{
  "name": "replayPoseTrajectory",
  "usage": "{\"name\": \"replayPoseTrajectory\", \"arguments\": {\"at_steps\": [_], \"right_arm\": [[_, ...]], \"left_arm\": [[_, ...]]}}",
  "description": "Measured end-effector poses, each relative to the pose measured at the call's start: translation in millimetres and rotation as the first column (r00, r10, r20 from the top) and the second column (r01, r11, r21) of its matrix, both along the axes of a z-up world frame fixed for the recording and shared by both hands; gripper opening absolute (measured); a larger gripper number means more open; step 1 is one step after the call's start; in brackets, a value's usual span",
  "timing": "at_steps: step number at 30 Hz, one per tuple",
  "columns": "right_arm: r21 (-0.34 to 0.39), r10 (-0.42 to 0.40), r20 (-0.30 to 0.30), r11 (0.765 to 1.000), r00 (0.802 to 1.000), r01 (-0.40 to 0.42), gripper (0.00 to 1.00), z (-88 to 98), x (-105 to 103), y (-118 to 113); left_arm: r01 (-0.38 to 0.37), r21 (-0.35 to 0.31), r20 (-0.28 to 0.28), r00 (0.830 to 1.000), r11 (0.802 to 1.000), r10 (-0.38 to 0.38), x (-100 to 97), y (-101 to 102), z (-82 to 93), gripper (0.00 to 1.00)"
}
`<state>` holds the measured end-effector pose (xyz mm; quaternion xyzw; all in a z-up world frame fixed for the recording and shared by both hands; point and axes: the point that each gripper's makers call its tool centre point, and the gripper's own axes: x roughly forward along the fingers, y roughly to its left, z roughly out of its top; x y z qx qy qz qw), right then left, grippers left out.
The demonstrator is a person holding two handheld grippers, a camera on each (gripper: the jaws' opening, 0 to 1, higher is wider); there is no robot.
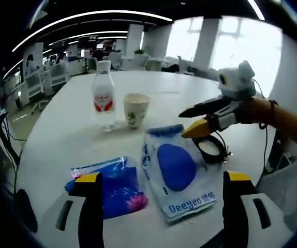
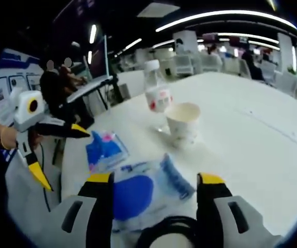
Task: Arrange the tabletop items into an orderly group along one side of the table until the central work area is clear of visible clutter.
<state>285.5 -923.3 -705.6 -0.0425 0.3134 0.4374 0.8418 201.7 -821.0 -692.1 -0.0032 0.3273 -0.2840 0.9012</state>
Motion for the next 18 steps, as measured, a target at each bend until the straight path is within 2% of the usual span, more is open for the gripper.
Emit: {"name": "replayPoseTrajectory", "arguments": {"at_steps": [5,10,12,17,18], "right_arm": [[-0.030,-0.005,0.001,1.000,1.000,0.005,0.61,-6.7,-3.8,-4.0],[-0.046,0.000,-0.009,0.999,1.000,0.000,0.60,-12.5,-8.6,-6.6],[-0.061,0.008,0.001,0.998,1.000,-0.008,0.60,-14.3,-10.2,-7.8],[-0.078,0.020,0.013,0.997,1.000,-0.019,0.60,-16.0,-10.4,-10.6],[-0.085,0.021,0.012,0.996,1.000,-0.020,0.60,-16.9,-10.4,-11.5]], "left_arm": [[-0.025,-0.009,-0.050,0.998,1.000,0.025,-14.3,-3.5,-7.7,0.91],[-0.029,-0.063,-0.097,0.995,0.998,0.023,-28.6,-18.7,-13.1,0.87],[-0.034,-0.059,-0.105,0.994,0.998,0.028,-32.0,-21.9,-16.4,0.86],[-0.105,-0.072,-0.142,0.985,0.992,0.094,-37.3,-21.2,-21.6,0.83],[-0.130,-0.064,-0.129,0.984,0.990,0.121,-36.4,-19.2,-22.5,0.82]]}}
